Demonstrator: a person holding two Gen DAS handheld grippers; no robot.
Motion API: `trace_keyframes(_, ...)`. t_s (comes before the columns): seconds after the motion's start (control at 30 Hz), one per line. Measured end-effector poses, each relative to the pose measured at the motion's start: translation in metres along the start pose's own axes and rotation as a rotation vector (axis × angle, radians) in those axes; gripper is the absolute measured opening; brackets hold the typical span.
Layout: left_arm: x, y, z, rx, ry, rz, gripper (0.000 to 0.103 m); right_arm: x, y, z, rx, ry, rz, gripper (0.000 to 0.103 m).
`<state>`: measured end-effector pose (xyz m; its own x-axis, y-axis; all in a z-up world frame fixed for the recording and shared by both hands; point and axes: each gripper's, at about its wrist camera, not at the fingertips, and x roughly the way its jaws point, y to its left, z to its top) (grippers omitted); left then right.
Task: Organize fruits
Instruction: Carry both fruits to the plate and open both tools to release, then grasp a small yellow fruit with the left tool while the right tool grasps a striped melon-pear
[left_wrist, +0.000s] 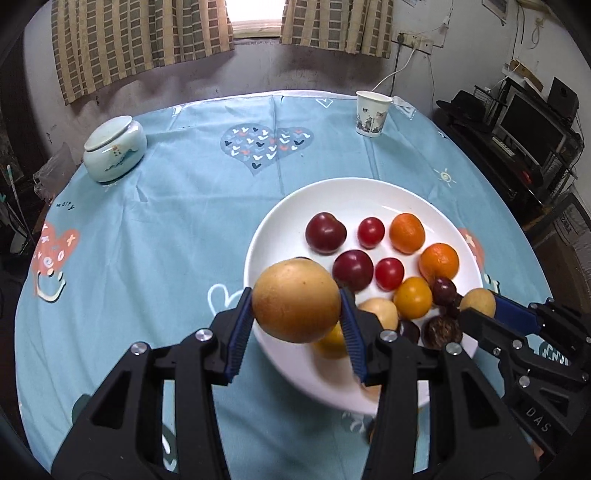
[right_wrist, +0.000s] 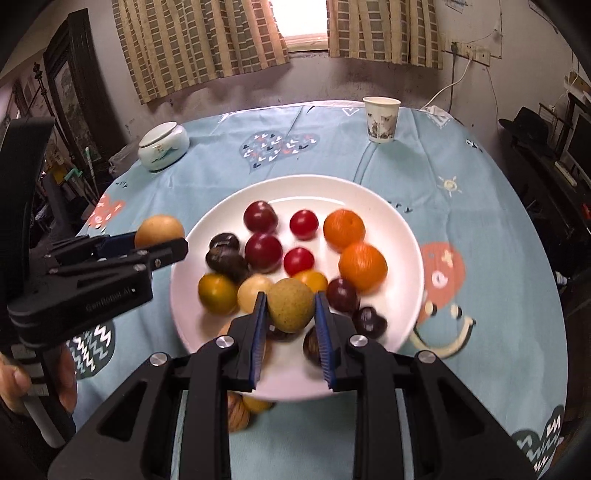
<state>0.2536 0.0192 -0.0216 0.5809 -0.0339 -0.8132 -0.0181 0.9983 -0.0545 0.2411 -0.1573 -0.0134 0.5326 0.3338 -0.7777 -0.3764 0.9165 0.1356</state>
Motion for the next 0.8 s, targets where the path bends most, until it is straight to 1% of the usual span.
trace_keyframes(0.1, 0.016, -0.001, 0.006, 0.005, 0.019, -0.003, 0.046, 0.014, 0.001, 0.008, -0.003, 0.011, 0.002, 0.025)
trace_keyframes(0.2, 0.027, -0.002, 0.014, 0.006, 0.026, -0.003, 0.047, 0.022, 0.000, 0.015, -0.008, -0.004, -0.017, 0.025)
trace_keyframes(0.23, 0.030, -0.003, 0.017, 0.007, 0.027, 0.001, 0.052, 0.024, -0.001, 0.018, -0.009, -0.012, -0.022, 0.026)
trace_keyframes(0.27, 0.032, -0.004, 0.019, 0.010, 0.023, 0.002, 0.060, 0.028, -0.001, 0.020, -0.015, -0.018, -0.035, 0.029)
trace_keyframes(0.3, 0.030, -0.005, 0.021, 0.011, 0.017, 0.005, 0.077, 0.030, 0.000, 0.022, -0.024, -0.014, -0.054, 0.038)
trace_keyframes(0.33, 0.026, -0.003, 0.023, 0.002, -0.008, 0.010, 0.081, 0.032, 0.000, 0.023, -0.034, -0.013, -0.082, 0.057)
trace_keyframes(0.37, 0.021, -0.002, 0.023, -0.004, -0.030, 0.014, 0.081, 0.030, 0.001, 0.023, -0.042, -0.034, -0.105, 0.059)
trace_keyframes(0.43, 0.010, 0.000, 0.023, -0.002, -0.046, 0.019, 0.081, 0.026, -0.001, 0.023, -0.051, -0.047, -0.119, 0.059)
trace_keyframes(0.5, -0.003, 0.004, 0.019, -0.011, -0.065, 0.037, 0.081, 0.018, -0.005, 0.020, -0.038, -0.043, -0.111, 0.059)
trace_keyframes(0.57, -0.019, 0.009, 0.010, -0.022, -0.083, 0.029, 0.083, 0.007, -0.009, 0.015, -0.019, -0.049, -0.102, 0.059)
trace_keyframes(0.6, -0.027, 0.010, 0.002, -0.020, -0.089, 0.029, 0.088, -0.002, -0.010, 0.007, -0.012, -0.051, -0.092, 0.059)
trace_keyframes(0.63, -0.034, 0.011, -0.005, -0.018, -0.096, 0.034, 0.090, -0.008, -0.010, 0.001, -0.011, -0.052, -0.081, 0.059)
trace_keyframes(0.67, -0.043, 0.012, -0.016, -0.013, -0.105, 0.037, 0.090, -0.014, -0.009, -0.006, -0.011, -0.053, -0.073, 0.059)
trace_keyframes(0.73, -0.055, 0.013, -0.036, 0.001, -0.115, 0.038, 0.092, -0.029, -0.005, -0.032, -0.016, -0.051, -0.041, 0.059)
trace_keyframes(0.8, -0.064, 0.019, -0.059, -0.003, -0.127, 0.060, 0.092, -0.037, 0.003, -0.056, -0.017, -0.039, 0.003, 0.060)
